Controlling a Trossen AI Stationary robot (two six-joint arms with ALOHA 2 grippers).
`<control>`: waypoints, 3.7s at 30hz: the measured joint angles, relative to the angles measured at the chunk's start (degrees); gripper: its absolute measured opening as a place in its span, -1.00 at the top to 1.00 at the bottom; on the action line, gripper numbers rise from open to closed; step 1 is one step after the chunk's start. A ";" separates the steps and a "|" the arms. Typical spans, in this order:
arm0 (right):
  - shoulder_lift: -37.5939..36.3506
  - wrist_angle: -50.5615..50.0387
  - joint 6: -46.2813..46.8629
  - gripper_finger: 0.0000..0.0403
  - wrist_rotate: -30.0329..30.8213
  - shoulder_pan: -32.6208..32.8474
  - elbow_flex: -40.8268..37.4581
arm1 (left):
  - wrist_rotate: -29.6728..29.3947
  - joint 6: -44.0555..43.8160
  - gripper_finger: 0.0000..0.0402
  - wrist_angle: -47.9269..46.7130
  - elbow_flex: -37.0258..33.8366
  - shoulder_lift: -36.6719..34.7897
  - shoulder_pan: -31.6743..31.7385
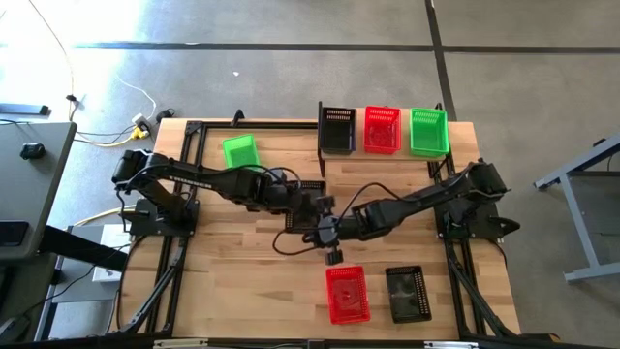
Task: Stack baskets on shelf by color
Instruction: Stack the left black bin on top of the black bin on the shelf
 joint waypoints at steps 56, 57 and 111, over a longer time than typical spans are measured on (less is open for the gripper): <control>-6.95 -18.44 29.55 1.00 -6.46 0.90 0.00 | 6.81 45.88 0.46 2.87 0.02 -4.21 13.90; -7.56 -18.40 29.81 1.00 -6.45 0.89 0.00 | 6.83 47.11 0.46 2.78 0.02 -4.91 14.60; -18.32 -14.67 -18.03 1.00 -2.80 -29.18 -0.04 | 6.37 58.45 0.47 -0.35 0.00 -14.16 23.78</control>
